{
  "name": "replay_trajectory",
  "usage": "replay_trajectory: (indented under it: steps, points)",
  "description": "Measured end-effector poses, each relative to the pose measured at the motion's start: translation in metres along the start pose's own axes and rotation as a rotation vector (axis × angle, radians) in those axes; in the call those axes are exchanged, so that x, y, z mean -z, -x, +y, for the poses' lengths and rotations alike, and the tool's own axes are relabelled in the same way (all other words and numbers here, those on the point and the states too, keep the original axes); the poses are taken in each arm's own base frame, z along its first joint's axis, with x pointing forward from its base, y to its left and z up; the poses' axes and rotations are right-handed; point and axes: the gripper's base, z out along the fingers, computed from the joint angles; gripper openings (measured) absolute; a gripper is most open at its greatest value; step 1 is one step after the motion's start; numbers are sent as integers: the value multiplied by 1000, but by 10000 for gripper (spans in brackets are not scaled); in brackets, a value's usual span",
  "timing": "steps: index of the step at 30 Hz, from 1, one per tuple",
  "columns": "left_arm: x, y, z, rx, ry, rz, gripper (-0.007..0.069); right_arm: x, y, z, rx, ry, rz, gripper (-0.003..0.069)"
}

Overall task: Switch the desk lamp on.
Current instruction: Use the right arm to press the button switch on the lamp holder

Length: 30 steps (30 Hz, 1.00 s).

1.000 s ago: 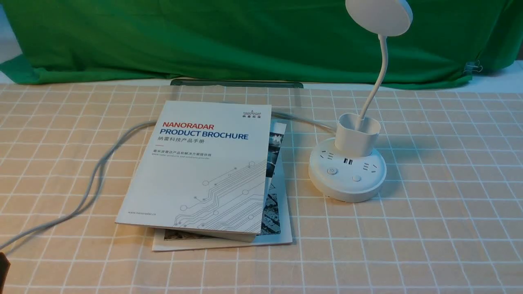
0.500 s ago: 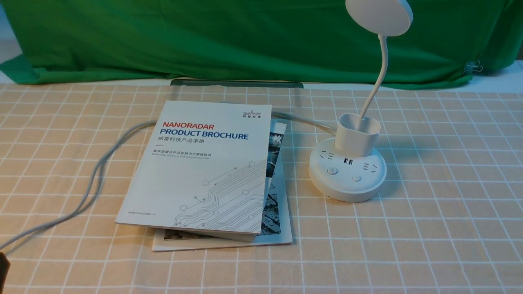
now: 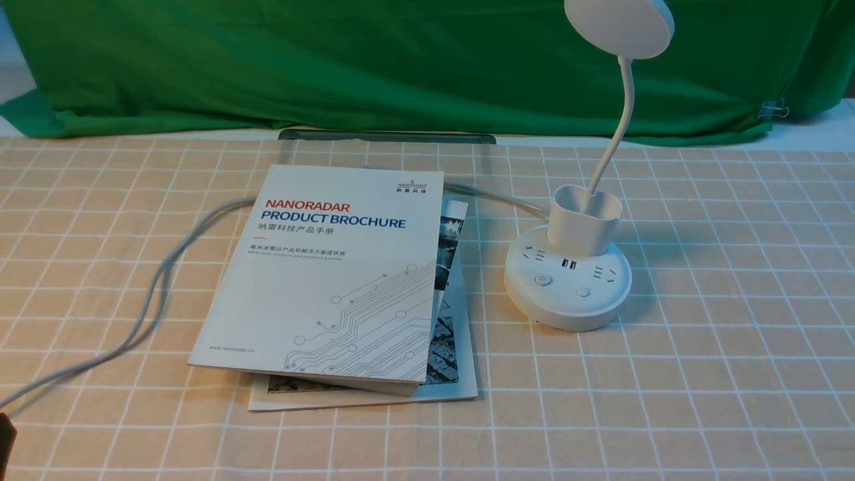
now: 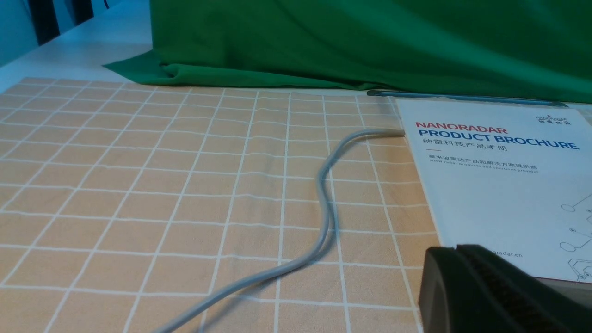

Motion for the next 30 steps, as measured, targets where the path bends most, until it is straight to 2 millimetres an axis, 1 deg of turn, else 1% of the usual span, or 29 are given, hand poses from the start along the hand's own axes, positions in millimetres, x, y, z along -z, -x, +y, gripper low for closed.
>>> replay_trajectory:
  steps: [7, 18, 20, 22, 23, 24, 25, 26, 29, 30]
  points:
    - [0, 0, 1, -65, 14, 0, 21, 0, 0, 0, 1, 0, 0, 241]
    - [0, 0, 1, -68, 15, 0, 21, 0, 0, 0, 0, 0, 0, 241]
    - [0, 0, 1, -68, 15, 0, 21, 0, 0, 0, -29, 1, -1, 241]
    - [0, 0, 1, -68, 15, 0, 21, 0, 1, 1, -134, 11, -12, 241]
    - [0, 0, 1, -68, 15, 0, 21, 0, 2, 2, -212, 19, -20, 241]
    - [0, 0, 1, -68, 15, 0, 21, 0, 4, 3, -339, 35, -34, 241]
    - [0, 0, 1, -68, 15, 0, 21, 0, 4, 3, -363, 37, -37, 241]
    - [0, 0, 1, -68, 15, 0, 21, 0, 7, 4, -551, 61, -68, 241]
    - [0, 0, 1, -68, 15, 0, 21, 1, 13, 4, -786, 97, -124, 241]
    - [0, 0, 1, -68, 15, 0, 21, 1, 15, 4, -828, 104, -135, 241]
